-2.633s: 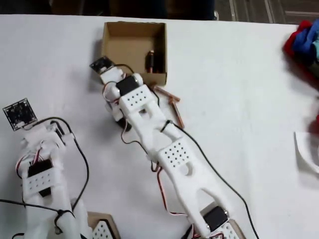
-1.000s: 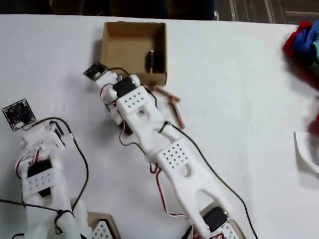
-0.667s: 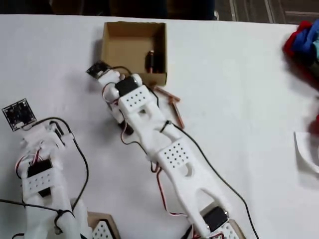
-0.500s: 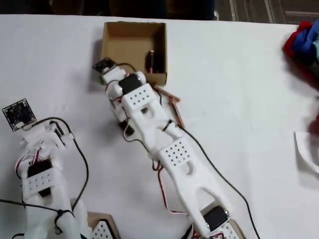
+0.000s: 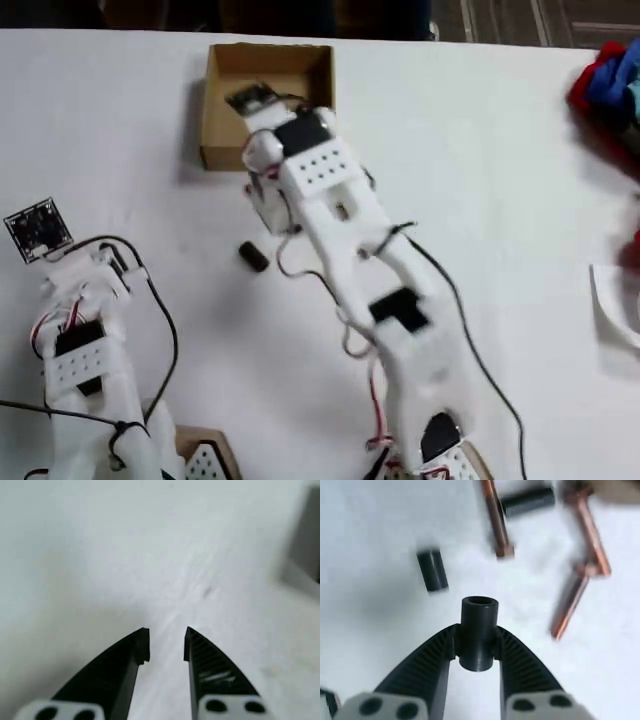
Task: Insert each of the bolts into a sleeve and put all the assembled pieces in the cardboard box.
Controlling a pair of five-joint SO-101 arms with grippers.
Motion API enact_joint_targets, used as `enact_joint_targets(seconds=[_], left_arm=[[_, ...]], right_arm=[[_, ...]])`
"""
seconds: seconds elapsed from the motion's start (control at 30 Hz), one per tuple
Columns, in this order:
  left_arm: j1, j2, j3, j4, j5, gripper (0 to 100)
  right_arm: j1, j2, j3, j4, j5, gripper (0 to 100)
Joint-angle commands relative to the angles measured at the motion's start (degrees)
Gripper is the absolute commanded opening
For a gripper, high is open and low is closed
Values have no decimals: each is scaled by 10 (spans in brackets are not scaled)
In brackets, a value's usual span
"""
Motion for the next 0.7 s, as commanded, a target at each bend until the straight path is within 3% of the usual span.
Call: enact_joint_targets(seconds=[0.0,0.13,0.27,0.47,0.67], left_arm=[[-1,-4,-15,-11,4,139],[-1,-4,-15,-19,4,139],[-1,-4,-15,-19,4,139],[-3,-4,-15,-19,4,139],[-3,-4,-15,-19,4,139]], right_arm=[[17,-135,241,-80,-2,21],[20,-177,418,-217,7,21],[8,-165,491,-289,7,22],[13,-76,466,-290,7,26],[12,17,388,-233,8,121]])
